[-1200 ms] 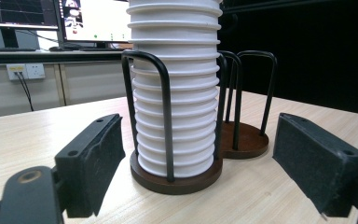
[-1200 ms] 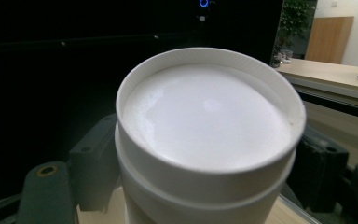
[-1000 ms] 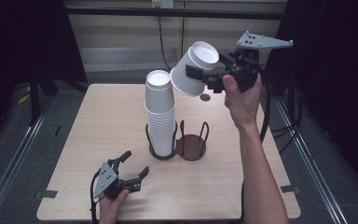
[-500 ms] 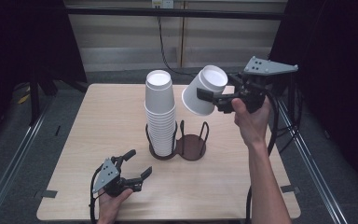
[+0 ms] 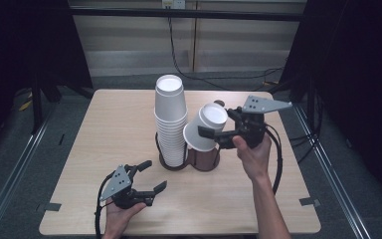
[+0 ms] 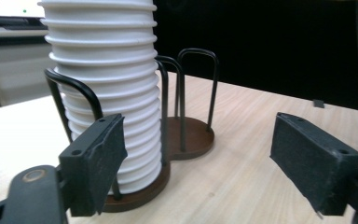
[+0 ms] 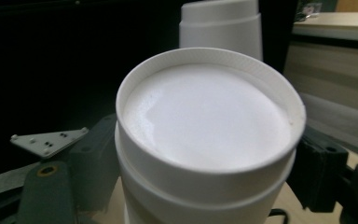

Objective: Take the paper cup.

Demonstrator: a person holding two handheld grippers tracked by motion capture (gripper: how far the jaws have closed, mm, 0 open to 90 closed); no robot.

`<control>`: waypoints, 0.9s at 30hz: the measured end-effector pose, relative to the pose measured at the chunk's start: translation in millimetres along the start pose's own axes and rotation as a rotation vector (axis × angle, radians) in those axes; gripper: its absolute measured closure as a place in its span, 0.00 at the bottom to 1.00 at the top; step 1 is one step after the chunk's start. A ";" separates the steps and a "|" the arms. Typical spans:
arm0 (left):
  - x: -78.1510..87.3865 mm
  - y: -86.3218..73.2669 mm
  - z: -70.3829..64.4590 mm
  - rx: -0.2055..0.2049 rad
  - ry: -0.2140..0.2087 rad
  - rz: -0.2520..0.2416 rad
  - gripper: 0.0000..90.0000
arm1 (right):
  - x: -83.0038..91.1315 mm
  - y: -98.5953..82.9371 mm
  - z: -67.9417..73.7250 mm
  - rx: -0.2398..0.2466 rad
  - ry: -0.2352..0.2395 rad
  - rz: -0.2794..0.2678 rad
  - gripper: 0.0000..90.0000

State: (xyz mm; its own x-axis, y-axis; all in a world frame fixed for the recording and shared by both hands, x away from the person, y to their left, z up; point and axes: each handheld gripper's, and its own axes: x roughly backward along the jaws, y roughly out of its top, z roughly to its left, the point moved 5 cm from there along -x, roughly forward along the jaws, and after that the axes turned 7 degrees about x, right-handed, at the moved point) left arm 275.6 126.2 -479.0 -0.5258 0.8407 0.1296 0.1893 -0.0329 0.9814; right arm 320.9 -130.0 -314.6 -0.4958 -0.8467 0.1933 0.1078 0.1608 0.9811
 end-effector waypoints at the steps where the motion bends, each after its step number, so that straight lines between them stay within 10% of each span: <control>1: -0.5 0.5 -2.0 0.023 -0.011 -0.006 0.20 | -2.9 -5.0 3.0 -0.005 0.014 0.006 0.24; 27: -4.6 19.0 -18.6 -0.026 -0.154 0.010 0.17 | -39.8 -78.9 43.0 -0.008 0.115 0.108 0.24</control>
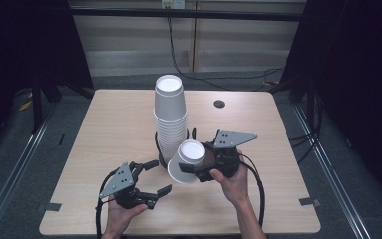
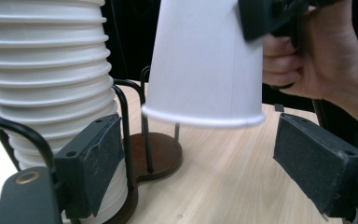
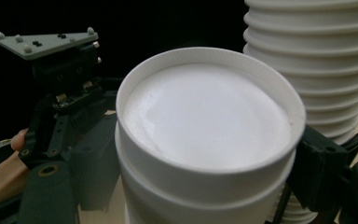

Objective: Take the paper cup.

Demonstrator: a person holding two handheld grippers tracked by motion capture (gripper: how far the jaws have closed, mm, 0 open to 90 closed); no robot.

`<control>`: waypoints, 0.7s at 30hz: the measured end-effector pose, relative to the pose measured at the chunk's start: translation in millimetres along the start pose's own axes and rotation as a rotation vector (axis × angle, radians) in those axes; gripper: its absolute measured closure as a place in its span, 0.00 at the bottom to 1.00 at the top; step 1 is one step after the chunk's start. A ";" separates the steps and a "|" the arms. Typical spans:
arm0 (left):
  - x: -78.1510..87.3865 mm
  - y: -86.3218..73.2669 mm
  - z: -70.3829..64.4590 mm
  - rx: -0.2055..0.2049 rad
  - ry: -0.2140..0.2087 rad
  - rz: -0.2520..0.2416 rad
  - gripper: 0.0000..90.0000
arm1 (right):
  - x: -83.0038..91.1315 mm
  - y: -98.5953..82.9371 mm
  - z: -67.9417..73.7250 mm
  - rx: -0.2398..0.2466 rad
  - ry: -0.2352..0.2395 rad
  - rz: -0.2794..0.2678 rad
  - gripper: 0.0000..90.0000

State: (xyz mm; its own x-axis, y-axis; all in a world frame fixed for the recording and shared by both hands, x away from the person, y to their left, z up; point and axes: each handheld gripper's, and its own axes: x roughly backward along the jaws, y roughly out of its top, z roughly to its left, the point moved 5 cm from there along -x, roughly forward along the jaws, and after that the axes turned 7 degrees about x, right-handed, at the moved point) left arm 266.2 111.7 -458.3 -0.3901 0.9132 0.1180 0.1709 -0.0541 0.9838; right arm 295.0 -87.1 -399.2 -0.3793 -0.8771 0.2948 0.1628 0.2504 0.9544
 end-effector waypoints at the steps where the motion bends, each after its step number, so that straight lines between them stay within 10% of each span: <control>1: -0.1 0.1 -0.5 0.003 -0.004 -0.002 0.17 | -1.6 -2.9 1.5 0.003 0.006 0.003 0.24; 21: -24.0 -12.8 -10.5 -0.003 -0.081 0.029 0.13 | -12.0 -19.4 19.1 -0.006 0.088 -0.009 0.25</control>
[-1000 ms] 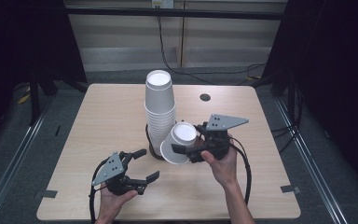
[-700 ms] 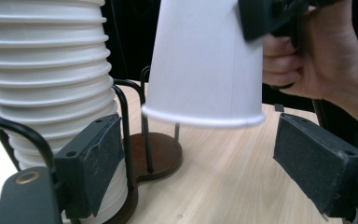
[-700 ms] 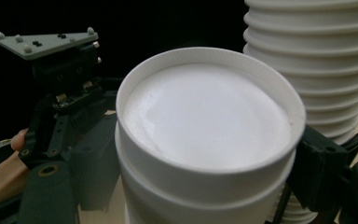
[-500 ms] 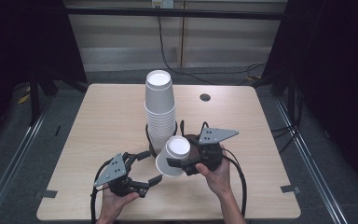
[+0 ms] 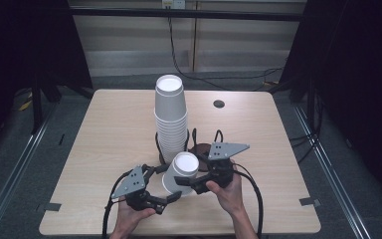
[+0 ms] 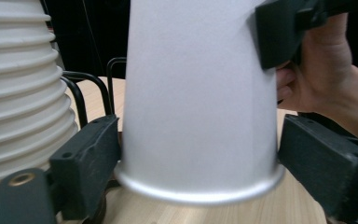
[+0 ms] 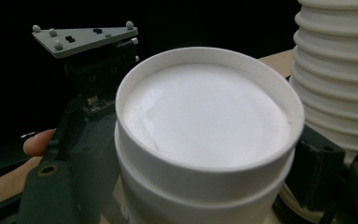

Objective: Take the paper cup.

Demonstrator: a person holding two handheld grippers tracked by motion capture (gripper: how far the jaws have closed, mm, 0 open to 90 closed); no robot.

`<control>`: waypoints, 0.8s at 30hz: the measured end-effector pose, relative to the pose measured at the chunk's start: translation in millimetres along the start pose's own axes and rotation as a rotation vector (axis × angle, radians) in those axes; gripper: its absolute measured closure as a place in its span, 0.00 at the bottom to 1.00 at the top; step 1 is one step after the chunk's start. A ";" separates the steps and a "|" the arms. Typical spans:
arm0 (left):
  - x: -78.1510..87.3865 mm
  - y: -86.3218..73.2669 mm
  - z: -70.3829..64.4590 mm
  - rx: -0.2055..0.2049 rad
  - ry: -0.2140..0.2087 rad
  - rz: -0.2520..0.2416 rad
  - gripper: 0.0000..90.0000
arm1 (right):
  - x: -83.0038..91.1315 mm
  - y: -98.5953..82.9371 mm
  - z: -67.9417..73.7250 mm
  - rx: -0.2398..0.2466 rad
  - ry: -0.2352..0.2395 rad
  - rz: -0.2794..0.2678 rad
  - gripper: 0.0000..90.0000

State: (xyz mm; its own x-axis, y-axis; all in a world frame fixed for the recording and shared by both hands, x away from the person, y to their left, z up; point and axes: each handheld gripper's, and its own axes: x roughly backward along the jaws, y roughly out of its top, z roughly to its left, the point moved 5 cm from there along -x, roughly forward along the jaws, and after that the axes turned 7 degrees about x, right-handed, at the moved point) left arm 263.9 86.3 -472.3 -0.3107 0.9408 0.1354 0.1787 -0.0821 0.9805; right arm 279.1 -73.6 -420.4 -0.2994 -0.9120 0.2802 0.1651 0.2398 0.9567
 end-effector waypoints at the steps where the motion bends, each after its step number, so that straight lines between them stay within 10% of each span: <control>1: -1.4 -0.3 -0.4 -0.001 -0.006 -0.005 0.11 | -0.8 0.0 1.0 0.000 0.004 -0.001 0.25; 24: -8.9 -3.4 1.6 0.024 -0.037 0.009 0.18 | -5.6 -5.0 2.0 -0.027 0.002 -0.058 0.18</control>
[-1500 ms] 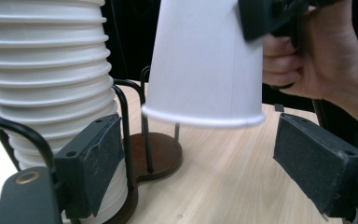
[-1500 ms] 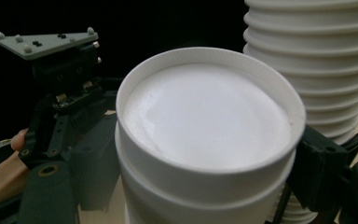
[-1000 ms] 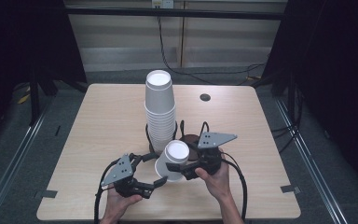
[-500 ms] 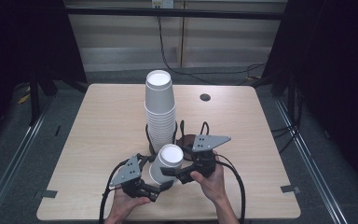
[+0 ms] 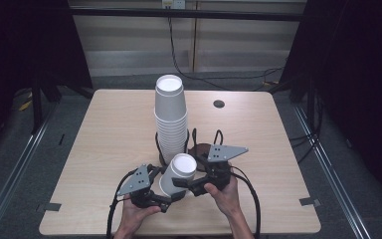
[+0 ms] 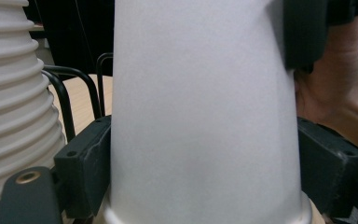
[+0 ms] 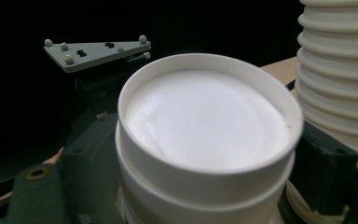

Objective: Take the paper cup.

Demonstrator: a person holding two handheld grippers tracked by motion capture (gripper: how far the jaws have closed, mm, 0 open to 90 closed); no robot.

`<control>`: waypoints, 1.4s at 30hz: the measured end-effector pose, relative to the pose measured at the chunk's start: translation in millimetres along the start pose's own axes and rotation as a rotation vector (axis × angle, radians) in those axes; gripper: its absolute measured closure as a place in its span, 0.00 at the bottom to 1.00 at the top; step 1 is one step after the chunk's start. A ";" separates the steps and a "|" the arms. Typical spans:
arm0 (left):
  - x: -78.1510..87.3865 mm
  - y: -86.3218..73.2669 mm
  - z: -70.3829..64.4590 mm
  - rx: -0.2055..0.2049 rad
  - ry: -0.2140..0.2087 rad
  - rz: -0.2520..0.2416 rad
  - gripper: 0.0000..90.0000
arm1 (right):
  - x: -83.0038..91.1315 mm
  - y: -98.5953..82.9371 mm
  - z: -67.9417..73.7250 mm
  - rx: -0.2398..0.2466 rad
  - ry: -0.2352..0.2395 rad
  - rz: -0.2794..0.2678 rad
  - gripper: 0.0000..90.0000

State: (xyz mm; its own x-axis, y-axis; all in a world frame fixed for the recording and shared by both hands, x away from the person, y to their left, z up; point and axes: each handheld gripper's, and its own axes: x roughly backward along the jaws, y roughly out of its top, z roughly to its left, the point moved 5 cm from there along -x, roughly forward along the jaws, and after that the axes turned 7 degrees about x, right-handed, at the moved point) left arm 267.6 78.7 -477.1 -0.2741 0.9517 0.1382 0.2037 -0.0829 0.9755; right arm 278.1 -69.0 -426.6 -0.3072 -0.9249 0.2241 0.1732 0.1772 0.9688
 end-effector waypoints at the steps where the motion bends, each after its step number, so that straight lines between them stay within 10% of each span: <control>1: 0.4 -0.4 0.3 0.000 -0.003 0.007 0.18 | 0.1 0.2 -0.4 -0.003 -0.008 0.000 0.16; 20: 23.6 -4.2 13.4 0.013 0.059 0.100 0.18 | 10.9 1.4 0.0 -0.011 0.006 -0.013 0.15; 33: 34.4 6.9 19.5 0.023 0.049 0.183 0.19 | 9.3 -6.8 -0.4 0.015 0.023 0.107 0.14; 42: 40.2 24.1 23.3 -0.053 0.055 0.287 0.19 | 15.7 -7.0 -6.9 0.015 0.015 0.183 0.15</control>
State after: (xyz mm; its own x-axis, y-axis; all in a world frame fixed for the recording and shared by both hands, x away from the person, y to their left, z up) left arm 283.4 121.9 -452.0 -0.2636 0.8698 0.4170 0.2315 -0.3627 0.9027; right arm 278.5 -87.1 -430.6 -0.2578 -0.8816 0.3953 0.2111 0.3478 0.9135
